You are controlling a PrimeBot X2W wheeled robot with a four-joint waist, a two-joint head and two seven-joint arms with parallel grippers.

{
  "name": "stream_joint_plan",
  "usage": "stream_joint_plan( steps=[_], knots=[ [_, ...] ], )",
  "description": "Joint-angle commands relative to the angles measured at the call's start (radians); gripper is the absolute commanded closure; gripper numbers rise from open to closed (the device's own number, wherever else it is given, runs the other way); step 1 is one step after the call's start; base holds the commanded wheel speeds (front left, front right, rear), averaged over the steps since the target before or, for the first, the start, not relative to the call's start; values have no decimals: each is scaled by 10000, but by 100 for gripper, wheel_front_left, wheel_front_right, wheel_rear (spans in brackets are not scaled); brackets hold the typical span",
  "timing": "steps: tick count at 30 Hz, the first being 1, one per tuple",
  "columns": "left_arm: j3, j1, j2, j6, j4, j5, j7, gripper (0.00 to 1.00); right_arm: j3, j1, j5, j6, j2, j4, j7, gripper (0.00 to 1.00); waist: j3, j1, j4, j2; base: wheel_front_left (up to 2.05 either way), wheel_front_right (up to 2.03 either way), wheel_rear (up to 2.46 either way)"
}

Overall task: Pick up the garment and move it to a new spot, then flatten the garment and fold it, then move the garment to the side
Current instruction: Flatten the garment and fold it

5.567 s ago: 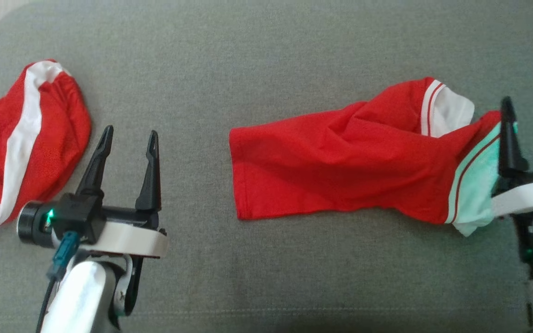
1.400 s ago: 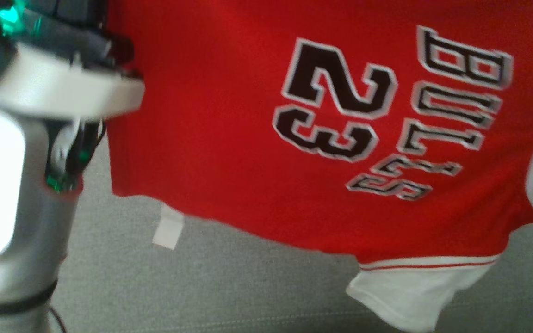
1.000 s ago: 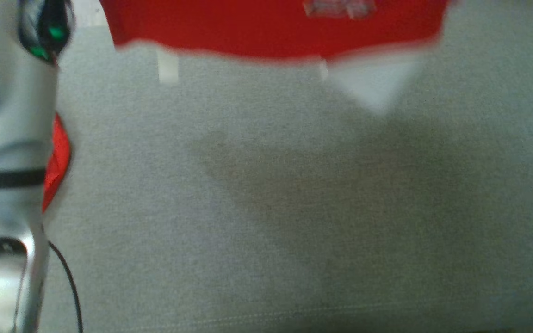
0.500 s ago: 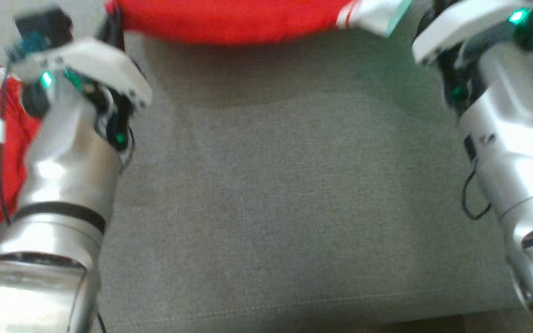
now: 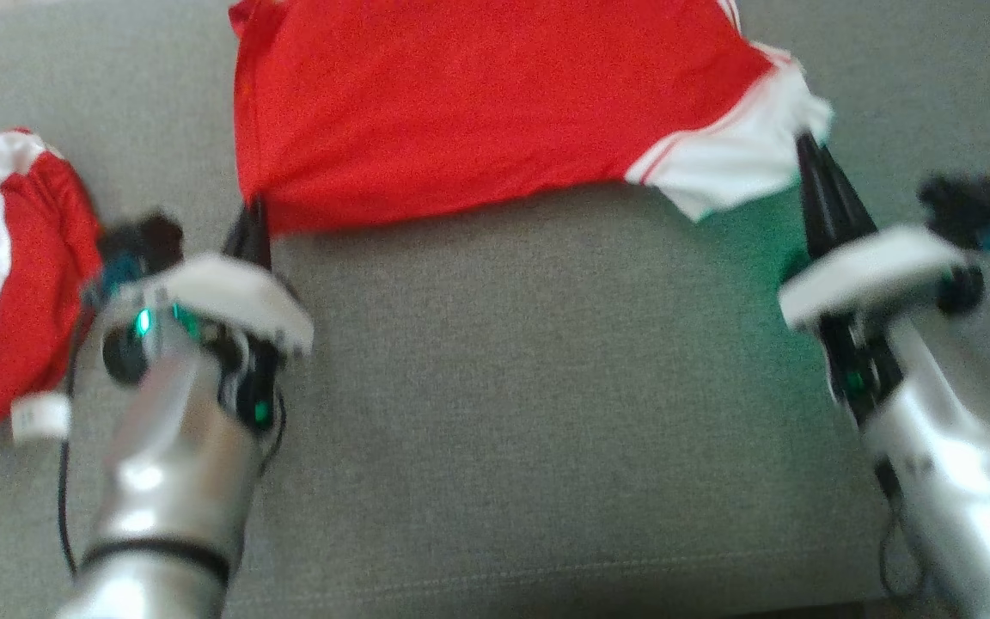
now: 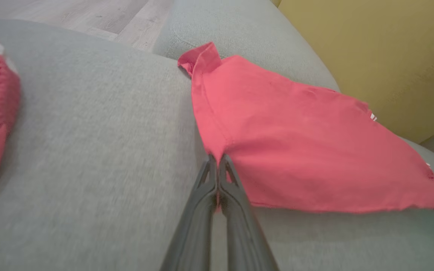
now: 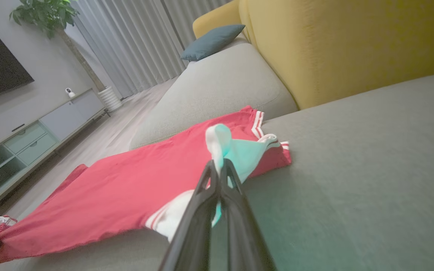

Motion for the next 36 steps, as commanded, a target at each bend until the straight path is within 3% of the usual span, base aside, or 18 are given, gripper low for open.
stream_joint_plan(
  steps=[1, 4, 9, 14, 22, 28, 36],
  knots=[
    [366, 322, 407, 85, -584, 183, -59, 100, -65, 571, -36, -7, -146, -725, -132, 100, -348, 0, 3, 0, 0, 0, 0],
    [446, 1505, 511, 219, -1420, 476, -59, 100, -785, 2293, -376, -7, -406, -2354, -134, 100, -649, 0, 38, 0, 0, 0, 0],
    [442, 3263, 840, 431, -3064, 866, -60, 100, -1959, 4976, -1127, -7, -283, -4907, 61, 100, -1007, 0, 31, 0, 0, 0, 0],
    [286, 5052, 1258, 788, -5208, 1069, 536, 100, -3351, 7212, -2044, -7, 306, -7677, 1758, 100, -1289, 0, 38, 0, 0, 0, 0],
    [384, 7957, 1879, 1864, -9791, 1000, 3135, 100, -4858, 9632, -3063, -7, 1465, -11228, 4526, 100, -1464, 0, 12, 0, 0, 0, 0],
    [216, 8376, 2385, 2021, -11417, 925, 5001, 100, -5231, 9470, -3179, -7, 1666, -11498, 5446, 100, -1307, 0, 17, 0, 0, 0, 0],
    [-101, 6794, 3106, 1201, -10856, 126, 7637, 100, -4975, 7300, -3266, -7, 1131, -9582, 6186, 100, -582, 0, 63, 0, 0, 0, 0]
  ],
)
